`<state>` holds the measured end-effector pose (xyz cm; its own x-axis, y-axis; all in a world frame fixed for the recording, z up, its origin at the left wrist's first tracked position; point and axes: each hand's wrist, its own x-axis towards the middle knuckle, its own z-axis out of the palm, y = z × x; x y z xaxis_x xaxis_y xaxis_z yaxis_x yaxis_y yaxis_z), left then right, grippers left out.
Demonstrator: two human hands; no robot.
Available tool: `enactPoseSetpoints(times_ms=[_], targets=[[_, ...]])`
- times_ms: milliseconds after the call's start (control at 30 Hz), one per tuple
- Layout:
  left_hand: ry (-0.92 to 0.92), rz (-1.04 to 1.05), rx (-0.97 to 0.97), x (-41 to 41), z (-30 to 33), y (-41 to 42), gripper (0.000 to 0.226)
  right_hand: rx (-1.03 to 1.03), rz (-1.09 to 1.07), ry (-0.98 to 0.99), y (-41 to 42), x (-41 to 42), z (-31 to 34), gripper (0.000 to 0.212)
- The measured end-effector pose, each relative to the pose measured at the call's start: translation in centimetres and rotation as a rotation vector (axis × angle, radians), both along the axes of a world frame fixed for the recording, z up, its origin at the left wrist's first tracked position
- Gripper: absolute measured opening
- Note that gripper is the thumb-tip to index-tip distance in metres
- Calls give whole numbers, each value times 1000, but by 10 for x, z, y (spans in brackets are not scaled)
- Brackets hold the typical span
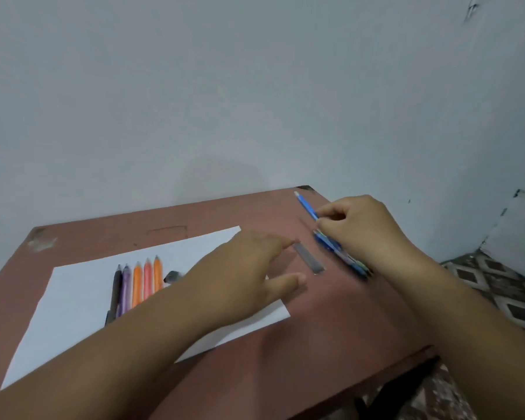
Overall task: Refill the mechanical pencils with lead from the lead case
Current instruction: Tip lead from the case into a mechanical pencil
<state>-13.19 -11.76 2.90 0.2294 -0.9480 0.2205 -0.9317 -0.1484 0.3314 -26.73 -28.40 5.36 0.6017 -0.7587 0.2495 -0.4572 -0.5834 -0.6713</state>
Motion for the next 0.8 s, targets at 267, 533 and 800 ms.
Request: enactPoseSetpoints(times_ms=[267,533,800], targets=[[-97,-101,57,-24,-22,-46,50,-157,-107,286,-10,-23,-30,26],[-154,-77,71,-22,-31,-50,52,-292,-80,403,-2,-14,-44,22],[-137,-47,62,-22,-32,-52,48,-330,-101,384,-3,-16,-51,20]])
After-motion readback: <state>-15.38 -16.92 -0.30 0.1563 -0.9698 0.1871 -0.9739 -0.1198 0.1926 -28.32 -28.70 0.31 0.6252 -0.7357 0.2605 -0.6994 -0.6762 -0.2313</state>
